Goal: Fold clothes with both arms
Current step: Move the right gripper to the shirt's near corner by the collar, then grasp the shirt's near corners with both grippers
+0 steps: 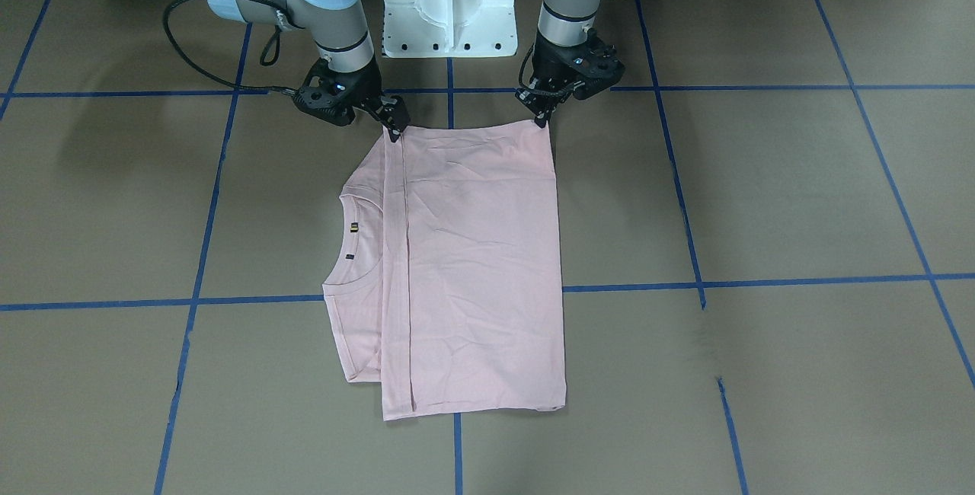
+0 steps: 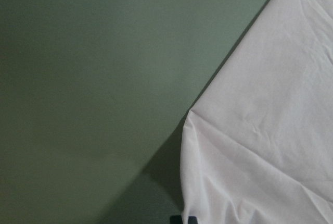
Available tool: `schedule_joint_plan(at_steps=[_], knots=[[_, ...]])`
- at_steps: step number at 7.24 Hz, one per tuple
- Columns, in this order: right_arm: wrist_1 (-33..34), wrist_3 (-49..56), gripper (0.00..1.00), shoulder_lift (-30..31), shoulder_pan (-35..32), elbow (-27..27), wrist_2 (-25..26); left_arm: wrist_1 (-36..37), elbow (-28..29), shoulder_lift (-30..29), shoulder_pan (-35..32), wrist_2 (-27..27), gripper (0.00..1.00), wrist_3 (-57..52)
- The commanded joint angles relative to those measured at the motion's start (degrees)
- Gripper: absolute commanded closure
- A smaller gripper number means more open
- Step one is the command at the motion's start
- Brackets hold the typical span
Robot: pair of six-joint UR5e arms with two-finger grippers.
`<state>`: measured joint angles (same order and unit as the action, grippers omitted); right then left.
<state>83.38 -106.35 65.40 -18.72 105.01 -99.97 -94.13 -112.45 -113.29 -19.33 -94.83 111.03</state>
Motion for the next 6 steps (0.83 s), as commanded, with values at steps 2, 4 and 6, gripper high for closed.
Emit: schedule_joint_plan(at_steps=[2,4,6], knots=[[-0.06,0.18,0.00,-1.24,0.17,-2.52,0.04,0.08,-0.40,-0.09,0.00,-0.09,1.00,-0.02],[0.11,0.35,0.01,-1.59,0.17,-2.52,0.04,0.08,-0.75,0.09,-0.09,-0.09,1.00,-0.02],[0.11,0.44,0.02,-1.59,0.17,-2.53,0.13,0.08,-0.66,0.18,-0.09,-0.09,1.00,-0.02]])
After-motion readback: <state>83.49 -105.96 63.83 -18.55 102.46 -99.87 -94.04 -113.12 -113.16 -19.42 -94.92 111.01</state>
